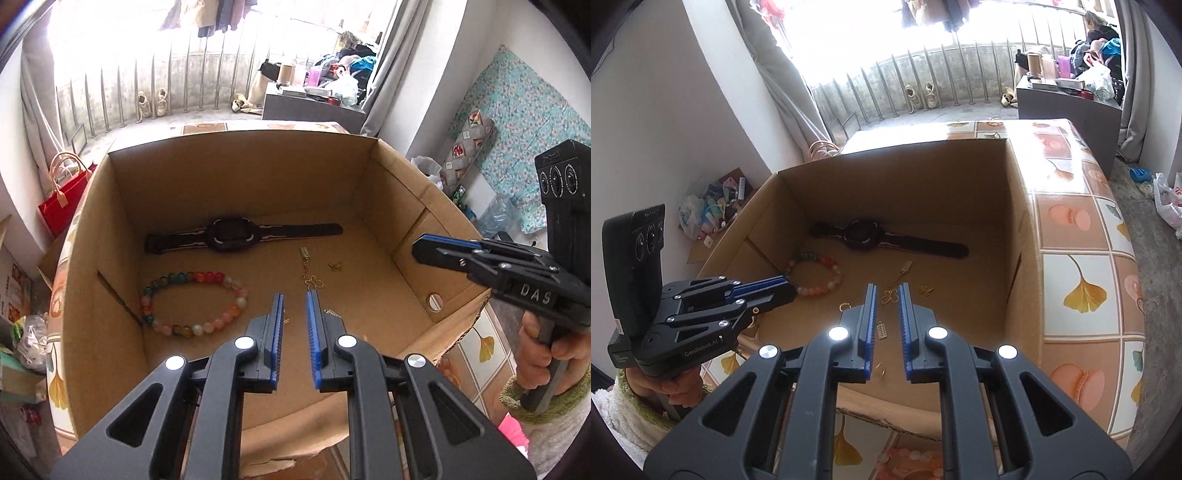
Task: Organize jewelry
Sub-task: 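Carry both charms over the box and open both tools, then move both tools back toward the pink bead bracelet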
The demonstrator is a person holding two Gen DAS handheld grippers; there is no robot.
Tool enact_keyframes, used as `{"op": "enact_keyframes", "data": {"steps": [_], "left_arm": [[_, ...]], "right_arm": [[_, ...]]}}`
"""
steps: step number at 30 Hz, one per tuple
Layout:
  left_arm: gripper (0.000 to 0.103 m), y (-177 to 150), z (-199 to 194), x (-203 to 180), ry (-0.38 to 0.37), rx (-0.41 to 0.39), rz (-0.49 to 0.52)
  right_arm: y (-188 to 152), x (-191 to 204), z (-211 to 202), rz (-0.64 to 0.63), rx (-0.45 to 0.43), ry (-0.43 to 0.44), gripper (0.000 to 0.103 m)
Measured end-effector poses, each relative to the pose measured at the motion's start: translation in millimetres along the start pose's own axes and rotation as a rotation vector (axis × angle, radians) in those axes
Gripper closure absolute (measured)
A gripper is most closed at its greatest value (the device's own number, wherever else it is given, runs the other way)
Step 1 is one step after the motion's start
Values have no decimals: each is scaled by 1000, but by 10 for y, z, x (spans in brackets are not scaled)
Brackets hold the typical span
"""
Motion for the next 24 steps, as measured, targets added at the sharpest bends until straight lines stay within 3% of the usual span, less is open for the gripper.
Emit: {"op": "enact_keyframes", "data": {"steps": [4,9,18,24], "left_arm": [[89,3,-77,46,2,-16,-17],[88,-8,-225,90,3,-44,-36],[63,-149,-774,237,-16,-139,-56],[45,-451,-1112,242,-11,-166,-7]], "right_arm": [[19,-8,-108,9,-28,-9,90],[-11,21,-253,14,-56,-17,79],[-125,156,-590,1,-118,-1,61],[-266,241,-875,-29,-150,-17,58]]}}
Point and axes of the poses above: each gripper's, at about its wrist camera, not at the fingertips, and z roughly the way its jaws point, x to its left, y to its top, the point moved 4 cm from there along z, roughly the way its jaws point, and after that the axes turned 15 degrees about y, right-handed, at the moved point
